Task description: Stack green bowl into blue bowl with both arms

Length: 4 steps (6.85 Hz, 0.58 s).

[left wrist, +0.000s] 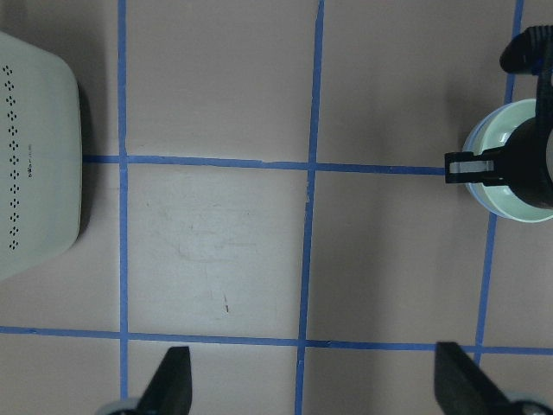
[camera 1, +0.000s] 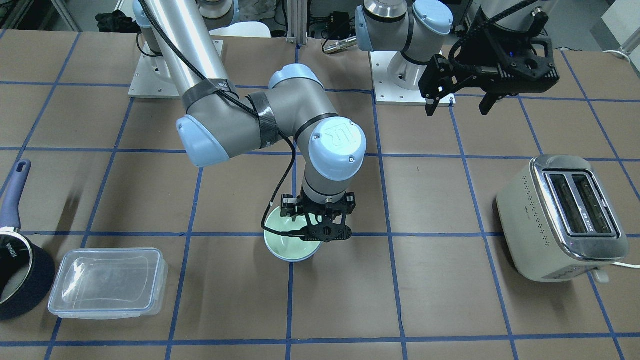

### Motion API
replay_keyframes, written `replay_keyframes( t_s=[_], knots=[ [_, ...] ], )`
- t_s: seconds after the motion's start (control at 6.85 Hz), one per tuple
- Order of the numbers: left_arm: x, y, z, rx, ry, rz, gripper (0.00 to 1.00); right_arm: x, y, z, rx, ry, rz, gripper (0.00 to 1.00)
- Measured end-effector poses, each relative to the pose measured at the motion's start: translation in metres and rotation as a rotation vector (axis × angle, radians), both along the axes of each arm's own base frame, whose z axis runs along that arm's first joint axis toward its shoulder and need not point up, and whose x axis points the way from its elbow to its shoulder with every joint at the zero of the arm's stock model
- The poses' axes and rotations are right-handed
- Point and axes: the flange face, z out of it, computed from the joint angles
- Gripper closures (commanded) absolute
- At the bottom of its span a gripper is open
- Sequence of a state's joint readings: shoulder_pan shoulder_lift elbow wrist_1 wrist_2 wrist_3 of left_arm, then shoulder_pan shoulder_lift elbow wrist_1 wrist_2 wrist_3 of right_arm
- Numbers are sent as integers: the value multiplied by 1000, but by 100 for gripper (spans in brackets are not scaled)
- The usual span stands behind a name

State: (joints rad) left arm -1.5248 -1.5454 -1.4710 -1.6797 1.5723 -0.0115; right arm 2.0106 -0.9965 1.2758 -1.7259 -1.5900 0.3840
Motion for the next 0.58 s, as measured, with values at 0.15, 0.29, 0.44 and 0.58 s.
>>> replay_keyframes(
  t_s=[0.15, 0.29, 0.44, 0.58],
  knots=[
    [0, 0, 0, 0, 0, 0, 0, -33, 3, 41, 19, 2, -3, 0],
    [0, 1, 1, -1, -1, -1, 0, -71, 8, 85, 25, -6, 9, 0],
    [0, 0, 0, -1, 0, -1, 0, -114, 19, 126, 30, -16, 33, 0],
    [0, -1, 0, -1, 2, 1, 0, -164, 39, 157, 42, -24, 35, 2]
  ],
)
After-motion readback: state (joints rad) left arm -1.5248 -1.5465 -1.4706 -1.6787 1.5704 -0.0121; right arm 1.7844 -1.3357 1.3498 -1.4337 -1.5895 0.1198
